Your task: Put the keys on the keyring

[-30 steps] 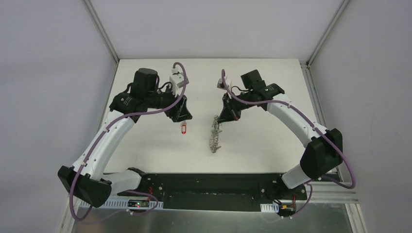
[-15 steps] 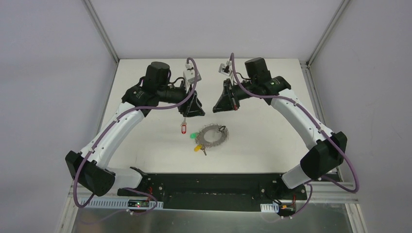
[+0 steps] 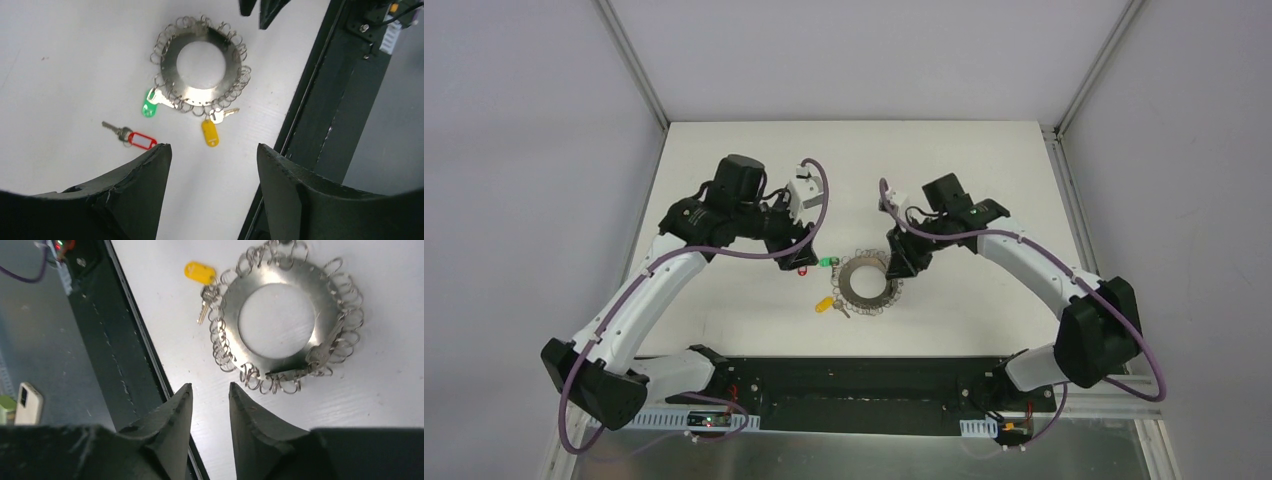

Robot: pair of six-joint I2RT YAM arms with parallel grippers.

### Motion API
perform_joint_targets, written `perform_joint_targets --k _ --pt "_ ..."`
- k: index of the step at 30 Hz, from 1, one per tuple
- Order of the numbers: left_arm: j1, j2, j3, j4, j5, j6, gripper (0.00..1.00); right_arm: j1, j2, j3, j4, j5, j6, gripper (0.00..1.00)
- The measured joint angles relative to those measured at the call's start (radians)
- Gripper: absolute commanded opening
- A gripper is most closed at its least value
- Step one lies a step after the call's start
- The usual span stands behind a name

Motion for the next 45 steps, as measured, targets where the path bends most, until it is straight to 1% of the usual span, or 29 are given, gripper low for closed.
perform_joint_targets --k 3,6,9,17,22,29,37,39,41,43,45 --pt "0.000 -0.047 -0.019 -0.045 -0.060 0.028 0.68 0.054 -0.040 -0.084 0.000 0.098 -0.032 0.40" --pt "0.001 -0.099 -0.051 -0.073 -0.113 0.045 0.69 0.130 -0.051 -0.150 0.018 0.175 -0.041 0.38" --pt "0.002 -0.139 -0.083 -0.084 -0.143 0.048 0.69 0.163 -0.037 -0.172 0.023 0.215 -0.042 0.38" --pt "0.037 -0.193 -0.135 -0.099 -0.166 0.051 0.69 0.203 0.057 -0.172 0.077 0.318 -0.042 0.39" --pt "0.054 -0.211 -0.140 -0.098 -0.166 0.051 0.69 0.209 0.097 -0.171 0.092 0.382 -0.040 0.37" --pt "0.055 -0.212 -0.141 -0.096 -0.166 0.051 0.69 0.209 0.115 -0.171 0.097 0.418 -0.041 0.35" --pt "0.055 -0.212 -0.141 -0.090 -0.166 0.051 0.69 0.209 0.166 -0.161 0.103 0.417 -0.041 0.26" --pt "0.055 -0.212 -0.141 -0.089 -0.166 0.051 0.69 0.209 0.180 -0.159 0.106 0.418 -0.042 0.20" --pt "0.061 -0.212 -0.141 -0.089 -0.165 0.051 0.70 0.209 0.193 -0.154 0.106 0.421 -0.045 0.09" --pt "0.061 -0.212 -0.141 -0.089 -0.165 0.051 0.70 0.209 0.200 -0.146 0.104 0.424 -0.049 0.00" --pt "0.061 -0.212 -0.141 -0.089 -0.165 0.051 0.70 0.209 0.200 -0.134 0.098 0.428 -0.055 0.00"
